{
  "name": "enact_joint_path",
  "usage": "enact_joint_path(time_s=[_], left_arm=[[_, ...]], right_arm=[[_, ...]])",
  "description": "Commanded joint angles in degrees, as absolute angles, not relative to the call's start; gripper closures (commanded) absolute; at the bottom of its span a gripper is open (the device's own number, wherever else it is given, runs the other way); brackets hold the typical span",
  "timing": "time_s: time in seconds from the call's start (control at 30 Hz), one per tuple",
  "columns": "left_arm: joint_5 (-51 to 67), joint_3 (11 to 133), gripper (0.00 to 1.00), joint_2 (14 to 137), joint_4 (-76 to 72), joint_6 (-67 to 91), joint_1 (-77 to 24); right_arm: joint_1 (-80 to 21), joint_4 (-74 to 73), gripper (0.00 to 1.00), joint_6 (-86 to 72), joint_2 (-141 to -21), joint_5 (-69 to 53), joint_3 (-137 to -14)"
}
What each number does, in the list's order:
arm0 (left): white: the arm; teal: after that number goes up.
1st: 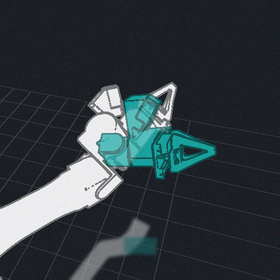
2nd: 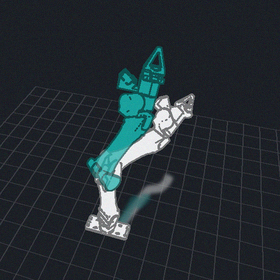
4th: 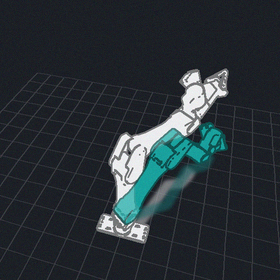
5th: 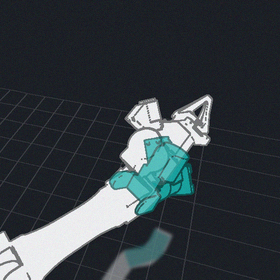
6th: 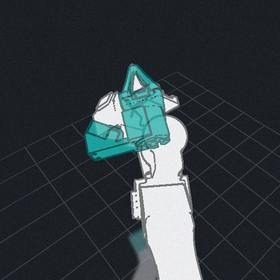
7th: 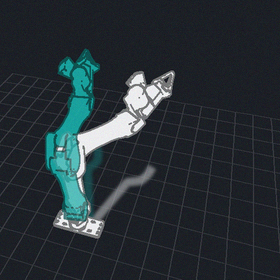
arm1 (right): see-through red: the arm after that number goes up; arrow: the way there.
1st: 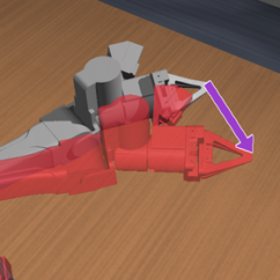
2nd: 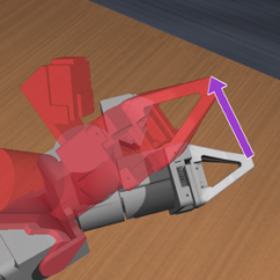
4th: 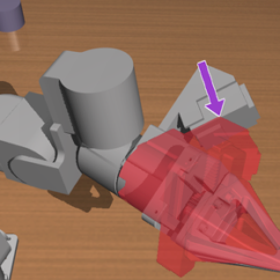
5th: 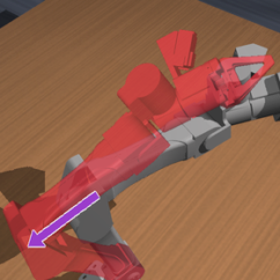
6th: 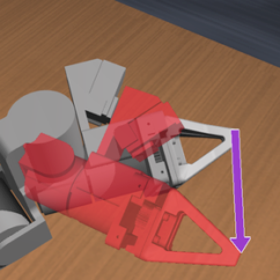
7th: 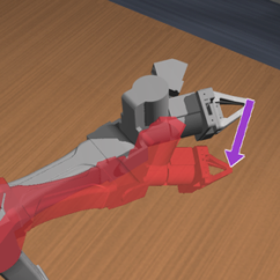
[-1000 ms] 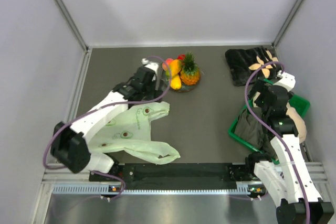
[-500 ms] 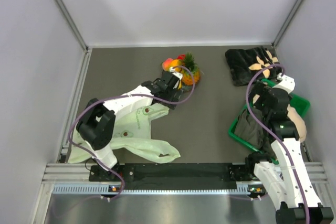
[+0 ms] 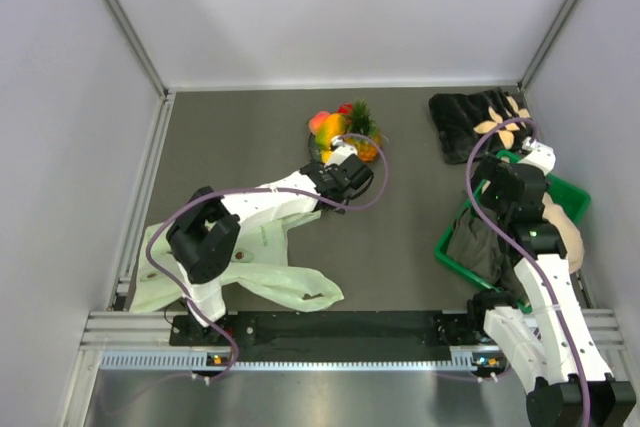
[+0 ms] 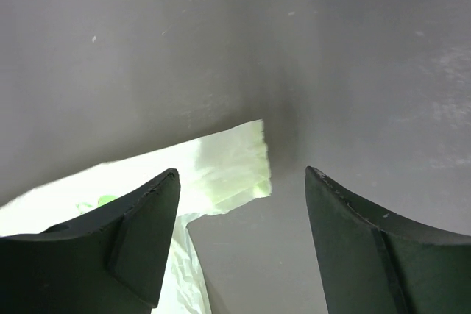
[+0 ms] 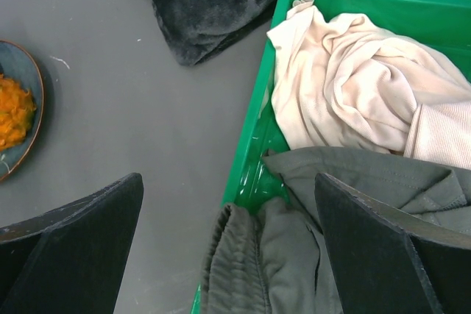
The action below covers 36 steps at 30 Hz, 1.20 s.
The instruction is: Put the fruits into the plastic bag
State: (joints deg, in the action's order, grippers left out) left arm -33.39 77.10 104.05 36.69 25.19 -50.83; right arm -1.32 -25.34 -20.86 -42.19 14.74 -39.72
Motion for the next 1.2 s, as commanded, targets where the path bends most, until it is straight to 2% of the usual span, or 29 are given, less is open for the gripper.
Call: enact_joint_path(time_s=[0.0,0.07,0.1,0.57,0.87,0.93,1.1,1.17], left_arm=[[-39.11,78.4,0.28,104.94,40.43,32.08,-50.71],[-37.63,77.35,0.29,105.73,39.12,32.26,-50.63],[-37.27,77.26,0.33,106.25,38.76,32.17,-50.63],[-30.95,75.42,0.57,111.35,33.32,30.85,-47.64],[-26.37,71.64,0.57,112.06,31.56,32.61,-47.55],[-25.67,70.93,0.62,112.24,31.12,32.96,-47.55],[-24.87,70.75,0.91,112.33,31.46,33.57,-47.02],[-25.05,71.45,0.96,111.54,32.07,33.57,-47.11]], right_arm=[[-0.88,-23.91,0.01,-21.71,-42.19,13.89,-40.61],[-0.79,-24.26,0.01,-21.88,-42.19,13.8,-40.52],[-0.79,-24.34,0.01,-21.97,-42.1,13.71,-40.6],[-0.79,-26.1,0.01,-21.97,-40.35,14.06,-40.43],[-0.88,-26.1,0.01,-22.06,-39.99,14.06,-40.34],[-0.88,-26.02,0.01,-22.15,-40.08,14.06,-40.34],[-0.88,-26.37,0.01,-22.06,-39.55,14.24,-40.43],[-0.88,-26.54,0.01,-21.71,-39.29,14.24,-40.52]])
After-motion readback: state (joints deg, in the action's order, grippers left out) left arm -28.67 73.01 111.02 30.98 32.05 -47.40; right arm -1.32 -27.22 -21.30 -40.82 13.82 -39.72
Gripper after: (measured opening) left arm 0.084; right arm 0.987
